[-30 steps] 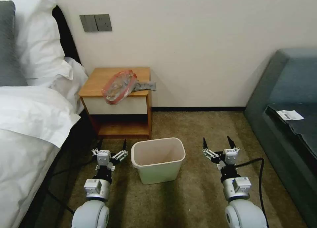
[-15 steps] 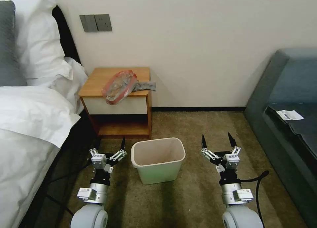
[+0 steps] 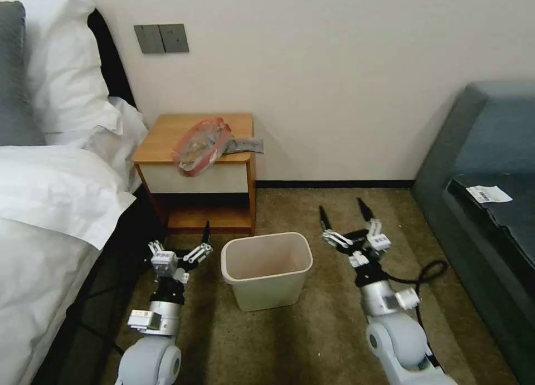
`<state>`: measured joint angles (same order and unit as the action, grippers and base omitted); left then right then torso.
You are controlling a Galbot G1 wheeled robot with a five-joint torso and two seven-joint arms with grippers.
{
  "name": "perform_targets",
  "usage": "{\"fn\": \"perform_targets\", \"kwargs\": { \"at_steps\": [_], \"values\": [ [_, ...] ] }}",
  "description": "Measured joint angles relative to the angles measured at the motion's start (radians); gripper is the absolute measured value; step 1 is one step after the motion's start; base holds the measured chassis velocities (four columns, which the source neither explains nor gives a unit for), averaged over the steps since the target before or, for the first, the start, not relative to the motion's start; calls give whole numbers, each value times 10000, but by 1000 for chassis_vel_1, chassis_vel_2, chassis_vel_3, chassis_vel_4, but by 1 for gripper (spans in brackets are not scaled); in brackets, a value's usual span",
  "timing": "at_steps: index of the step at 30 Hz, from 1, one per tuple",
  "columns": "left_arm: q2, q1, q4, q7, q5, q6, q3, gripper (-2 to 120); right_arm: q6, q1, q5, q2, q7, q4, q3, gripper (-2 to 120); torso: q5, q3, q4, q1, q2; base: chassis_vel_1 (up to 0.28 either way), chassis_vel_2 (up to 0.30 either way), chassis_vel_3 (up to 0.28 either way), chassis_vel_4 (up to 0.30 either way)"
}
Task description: Pick up the garbage bag from the table and place it over the trash can.
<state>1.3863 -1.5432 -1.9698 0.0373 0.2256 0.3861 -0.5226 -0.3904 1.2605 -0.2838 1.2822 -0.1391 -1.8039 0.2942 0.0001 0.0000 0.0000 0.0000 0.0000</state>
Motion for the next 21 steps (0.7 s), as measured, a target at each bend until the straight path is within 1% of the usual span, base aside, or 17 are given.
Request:
{"fn": "perform_targets", "kwargs": {
  "at_steps": [1,2,3,4,5,6,7,8,10,11,14,15,18,20,21],
  "values": [
    [0,0,0,0,0,0,0,100,0,0,0,0,0,0,0,100,0,0,0,0,0,0,0,0,0],
    [0,16,0,1,12,-1,-3,100,40,-280,134,-65,76,193,-161,100,1,0,1,0,0,0,0,0,0],
    [6,76,4,3,74,-2,-5,100,84,-918,512,-170,330,622,-515,100,-1,0,2,1,0,0,0,0,0],
    [6,76,4,3,74,-2,-5,100,84,-918,512,-170,330,622,-515,100,-1,0,2,1,0,0,0,0,0],
    [5,118,48,26,133,-1,-3,100,85,-1406,852,-230,538,974,-802,100,0,0,-1,0,0,0,0,0,0],
    [3,129,65,46,157,-1,-2,100,88,-1537,953,-243,600,1077,-876,100,0,0,1,0,0,0,0,0,0],
    [-10,203,214,184,276,6,-8,100,95,-2261,1628,-286,917,1698,-1241,100,-1,0,1,1,0,0,0,0,0],
    [-10,203,214,184,276,6,-8,100,95,-2261,1628,-286,917,1698,-1241,100,-1,0,1,1,0,0,0,0,0],
    [-11,405,645,280,299,201,-37,100,-10,-3293,3056,-256,1386,2870,-1654,100,-2,2,0,2,0,0,0,0,0],
    [-11,405,645,280,299,201,-37,100,-10,-3293,3056,-256,1386,2870,-1654,100,-2,2,0,2,0,0,0,0,0],
    [-19,445,878,316,300,309,-14,100,-20,-4220,4020,-287,1775,3871,-2147,100,-1,1,-1,2,-1,0,0,0,0],
    [-19,445,878,316,300,309,-14,100,-20,-4220,4020,-287,1775,3871,-2147,100,-1,1,-1,2,-1,0,0,0,0],
    [46,547,1080,339,245,360,28,100,24,-5137,4774,-251,1930,4725,-2632,100,-3,0,-1,1,-1,0,0,0,0],
    [63,577,1110,339,212,360,38,100,38,-5349,4954,-224,1995,4918,-2769,100,-2,0,-2,2,0,0,0,0,0],
    [89,632,1144,340,158,361,52,100,41,-5684,5199,-164,2105,5234,-3006,100,-2,0,-2,2,-1,0,0,0,0]
  ]
}}
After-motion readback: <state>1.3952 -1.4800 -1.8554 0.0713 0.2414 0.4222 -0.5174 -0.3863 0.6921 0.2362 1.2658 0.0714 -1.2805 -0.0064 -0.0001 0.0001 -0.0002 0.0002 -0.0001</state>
